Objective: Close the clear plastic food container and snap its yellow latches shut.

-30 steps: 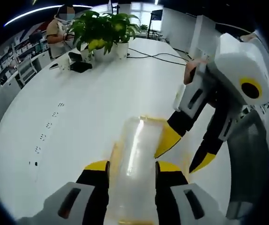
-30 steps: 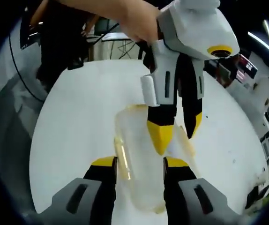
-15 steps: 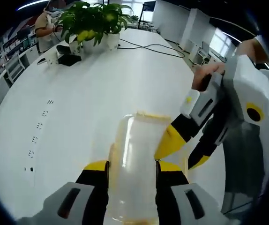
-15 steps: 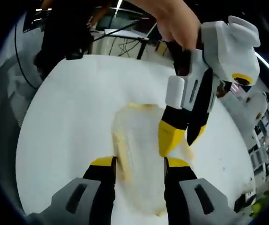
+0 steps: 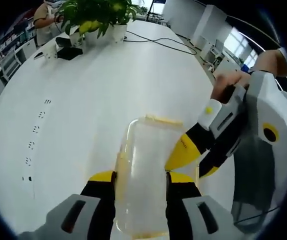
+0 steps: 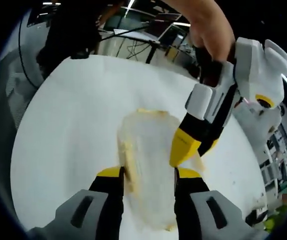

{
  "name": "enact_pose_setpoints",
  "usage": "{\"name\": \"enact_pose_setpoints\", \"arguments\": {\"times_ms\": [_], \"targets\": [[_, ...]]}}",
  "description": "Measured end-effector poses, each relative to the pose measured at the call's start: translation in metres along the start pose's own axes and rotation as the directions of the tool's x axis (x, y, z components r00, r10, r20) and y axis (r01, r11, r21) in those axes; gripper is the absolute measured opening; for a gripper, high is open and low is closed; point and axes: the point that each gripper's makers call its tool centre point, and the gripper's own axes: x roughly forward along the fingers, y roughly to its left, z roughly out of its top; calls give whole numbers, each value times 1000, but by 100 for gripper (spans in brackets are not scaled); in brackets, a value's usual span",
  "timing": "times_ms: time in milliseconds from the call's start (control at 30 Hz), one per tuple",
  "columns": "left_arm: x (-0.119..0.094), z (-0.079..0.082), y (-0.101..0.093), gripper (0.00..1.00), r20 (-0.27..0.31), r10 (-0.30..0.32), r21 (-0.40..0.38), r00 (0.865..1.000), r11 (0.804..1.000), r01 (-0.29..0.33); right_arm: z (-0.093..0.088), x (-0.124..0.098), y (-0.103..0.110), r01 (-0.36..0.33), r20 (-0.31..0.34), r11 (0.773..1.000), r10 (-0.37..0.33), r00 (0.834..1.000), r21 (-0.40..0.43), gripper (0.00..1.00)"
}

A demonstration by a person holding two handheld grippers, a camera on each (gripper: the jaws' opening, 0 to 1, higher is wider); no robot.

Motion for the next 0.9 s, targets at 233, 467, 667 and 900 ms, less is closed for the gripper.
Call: {"name": "enact_pose_setpoints", "arguments": {"times_ms": [233, 467, 667, 900], "targets": [[1, -2, 1, 33, -44, -30, -6, 999, 1000, 30, 0, 1, 0, 8, 2, 1000, -8, 1000, -5, 34], [2, -6, -6, 33, -111, -67, -11, 992, 998, 66, -7, -2, -4, 14, 2, 999, -14, 1000, -42, 31], [6, -2, -3, 33, -153, -124, -30, 980, 992, 121, -2, 1, -5, 22, 18, 999, -22, 1000, -27, 31], [0, -4, 9, 32, -156, -185, -49, 970, 983, 179, -1, 2, -1, 26, 16, 999, -25, 1000, -26, 30]]}}
